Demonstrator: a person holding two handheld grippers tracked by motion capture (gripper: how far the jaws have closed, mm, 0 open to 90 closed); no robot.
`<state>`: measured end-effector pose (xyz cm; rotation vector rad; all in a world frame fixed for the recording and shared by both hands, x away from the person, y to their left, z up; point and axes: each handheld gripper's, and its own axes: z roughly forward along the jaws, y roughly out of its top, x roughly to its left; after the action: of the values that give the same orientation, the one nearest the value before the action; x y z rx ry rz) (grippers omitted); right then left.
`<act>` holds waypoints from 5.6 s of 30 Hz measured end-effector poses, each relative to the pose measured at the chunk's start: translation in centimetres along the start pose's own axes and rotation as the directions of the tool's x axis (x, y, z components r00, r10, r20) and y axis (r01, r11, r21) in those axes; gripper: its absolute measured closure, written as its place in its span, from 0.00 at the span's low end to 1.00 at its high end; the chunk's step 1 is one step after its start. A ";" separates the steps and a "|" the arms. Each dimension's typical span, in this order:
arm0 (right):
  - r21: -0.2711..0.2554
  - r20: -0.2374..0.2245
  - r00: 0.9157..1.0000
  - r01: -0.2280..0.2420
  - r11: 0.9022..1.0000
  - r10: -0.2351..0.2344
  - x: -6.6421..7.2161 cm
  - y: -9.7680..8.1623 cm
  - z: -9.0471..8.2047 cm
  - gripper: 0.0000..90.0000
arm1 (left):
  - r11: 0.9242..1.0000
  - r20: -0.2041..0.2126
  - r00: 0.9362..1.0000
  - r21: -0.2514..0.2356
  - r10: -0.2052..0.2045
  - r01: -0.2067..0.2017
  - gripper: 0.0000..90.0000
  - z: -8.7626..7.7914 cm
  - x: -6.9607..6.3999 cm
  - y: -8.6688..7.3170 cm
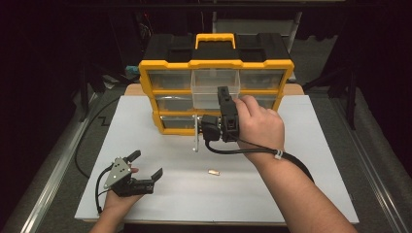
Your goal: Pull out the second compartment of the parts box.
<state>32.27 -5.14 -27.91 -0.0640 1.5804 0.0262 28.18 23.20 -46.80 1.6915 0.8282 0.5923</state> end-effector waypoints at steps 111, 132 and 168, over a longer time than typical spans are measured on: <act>-0.014 -0.347 0.935 -0.079 0.997 0.070 19.8 -6.9 -5.3 0.39 | 1.000 0.001 1.000 -0.008 -0.001 0.001 0.00 0.1 0.0 0.0; -0.031 -0.321 0.945 -0.068 0.997 0.055 18.9 -8.7 -5.8 0.00 | 1.000 0.004 1.000 -0.009 -0.001 0.001 0.00 0.0 0.0 0.0; 0.282 -0.481 0.447 -0.736 0.615 0.755 18.8 -12.3 -4.2 0.00 | 1.000 0.007 1.000 -0.001 -0.030 0.030 0.00 0.0 0.3 0.0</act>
<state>28.61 -18.13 -46.38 0.7498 2.0904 0.7603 28.33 23.44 -46.76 1.6762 0.8463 0.5661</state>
